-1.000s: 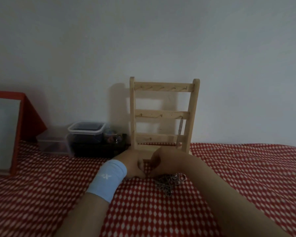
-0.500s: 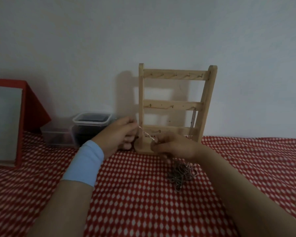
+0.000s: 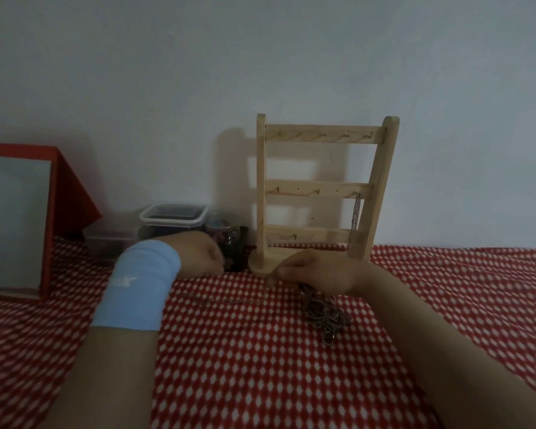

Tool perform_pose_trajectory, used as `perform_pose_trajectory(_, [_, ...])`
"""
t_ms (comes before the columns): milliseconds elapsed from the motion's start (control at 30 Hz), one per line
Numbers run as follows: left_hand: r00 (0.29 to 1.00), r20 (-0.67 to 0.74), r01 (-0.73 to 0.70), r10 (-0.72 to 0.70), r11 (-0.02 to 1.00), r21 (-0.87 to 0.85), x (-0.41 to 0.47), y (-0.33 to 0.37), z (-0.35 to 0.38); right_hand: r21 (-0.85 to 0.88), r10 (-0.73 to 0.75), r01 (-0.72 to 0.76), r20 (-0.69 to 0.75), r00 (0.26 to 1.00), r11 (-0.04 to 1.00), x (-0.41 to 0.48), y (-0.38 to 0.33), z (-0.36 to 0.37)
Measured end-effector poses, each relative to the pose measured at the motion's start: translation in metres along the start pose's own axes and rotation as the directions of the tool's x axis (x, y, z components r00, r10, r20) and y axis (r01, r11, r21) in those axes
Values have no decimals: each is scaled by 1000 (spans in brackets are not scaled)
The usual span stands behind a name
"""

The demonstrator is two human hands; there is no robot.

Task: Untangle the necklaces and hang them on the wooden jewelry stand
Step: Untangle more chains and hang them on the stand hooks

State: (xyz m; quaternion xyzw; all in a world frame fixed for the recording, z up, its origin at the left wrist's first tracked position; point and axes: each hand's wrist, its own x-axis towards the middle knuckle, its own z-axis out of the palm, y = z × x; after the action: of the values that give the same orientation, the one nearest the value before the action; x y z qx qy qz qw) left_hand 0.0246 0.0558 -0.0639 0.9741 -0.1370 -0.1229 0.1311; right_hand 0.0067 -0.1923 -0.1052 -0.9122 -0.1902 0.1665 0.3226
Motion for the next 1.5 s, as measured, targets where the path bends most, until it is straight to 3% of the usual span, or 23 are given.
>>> perform_pose_trajectory(133, [980, 0, -195, 200, 954, -229, 9, 45, 22, 110, 21, -24, 21, 1000, 994, 0, 0, 3])
perform_pose_trajectory(233, [952, 37, -264, 305, 874, -407, 18, 49, 45, 100, -37, 35, 14, 999, 994, 0, 1, 3])
perform_pose_trajectory(367, [981, 20, -178, 194, 932, -317, 26, 32, 47, 250, 15, -15, 4, 1000, 968, 3, 10, 3])
perform_pose_trajectory(600, [988, -44, -154, 148, 927, -341, 26, 23, 39, 85, 22, -14, -92, 996, 996, 9, 15, 3])
perform_pose_trajectory(767, [988, -11, -147, 152, 936, -321, 27, 25, 41, 163, -5, 36, -186, 983, 986, 10, 13, 6])
perform_pose_trajectory(1000, [961, -29, -239, 275, 770, -592, 30, 33, 49, 293, -72, 169, -315, 946, 941, 9, 8, 11])
perform_pose_trajectory(1167, [976, -76, -215, 203, 858, -467, 28, 23, 43, 434, -9, 109, -227, 974, 894, 8, 14, 8])
perform_pose_trajectory(1300, [986, -82, -165, 144, 891, -423, 28, 17, 41, 341, 24, 22, -130, 991, 940, 5, 19, 5])
perform_pose_trajectory(1433, [987, -63, -160, 147, 930, -332, 29, 21, 39, 276, 32, 29, -215, 976, 961, 3, 13, 6])
perform_pose_trajectory(1500, [981, -45, -191, 189, 901, -389, 29, 29, 40, 303, 30, 52, -260, 965, 952, 2, 10, 7])
